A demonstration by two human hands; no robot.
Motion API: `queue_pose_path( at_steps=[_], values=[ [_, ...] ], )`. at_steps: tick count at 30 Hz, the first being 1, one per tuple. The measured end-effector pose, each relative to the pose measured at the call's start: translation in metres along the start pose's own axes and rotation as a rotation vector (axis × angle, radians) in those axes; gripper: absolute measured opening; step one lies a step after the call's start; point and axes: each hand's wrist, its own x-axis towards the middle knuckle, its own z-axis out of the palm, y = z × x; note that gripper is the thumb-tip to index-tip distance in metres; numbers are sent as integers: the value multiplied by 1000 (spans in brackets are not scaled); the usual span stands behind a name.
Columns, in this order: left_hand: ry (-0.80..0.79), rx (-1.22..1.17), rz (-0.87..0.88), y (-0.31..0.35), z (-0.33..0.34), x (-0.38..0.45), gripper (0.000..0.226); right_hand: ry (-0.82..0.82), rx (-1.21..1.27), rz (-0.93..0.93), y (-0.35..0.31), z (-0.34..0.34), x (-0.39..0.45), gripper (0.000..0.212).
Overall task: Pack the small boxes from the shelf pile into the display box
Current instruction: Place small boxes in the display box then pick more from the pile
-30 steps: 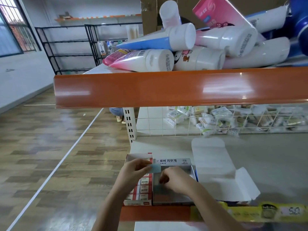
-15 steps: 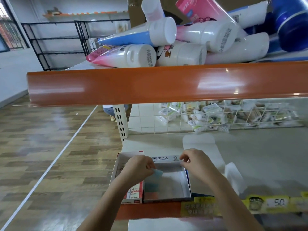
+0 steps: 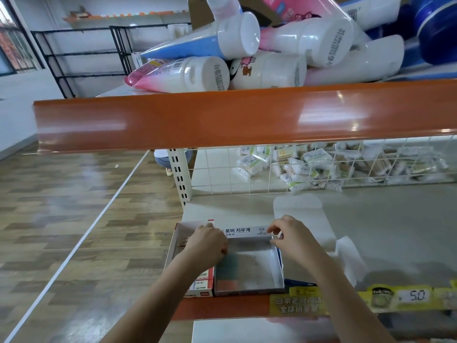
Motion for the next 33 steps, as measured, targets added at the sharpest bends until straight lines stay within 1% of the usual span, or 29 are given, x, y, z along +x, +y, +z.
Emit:
queue_pose_path(
  at_steps=[10,15,21,27,31,33],
  values=[
    [-25,153,4,5,4,7,26,-47,-15,-48,-2,1,-3,26],
    [-32,205,7,4,8,8,24,-44,-1,-32,-4,-3,-4,28],
    [15,195,31,2,11,5,27,-34,22,15,-7,-5,-9,28],
    [44,171,74,0,13,5,26,7,38,92,-12,-6,-9,32],
    [98,163,141,-1,5,10,24,4,20,90,-15,-6,-12,23],
    [132,108,172,2,-3,17,25,14,24,80,-17,-10,-13,16]
  ],
)
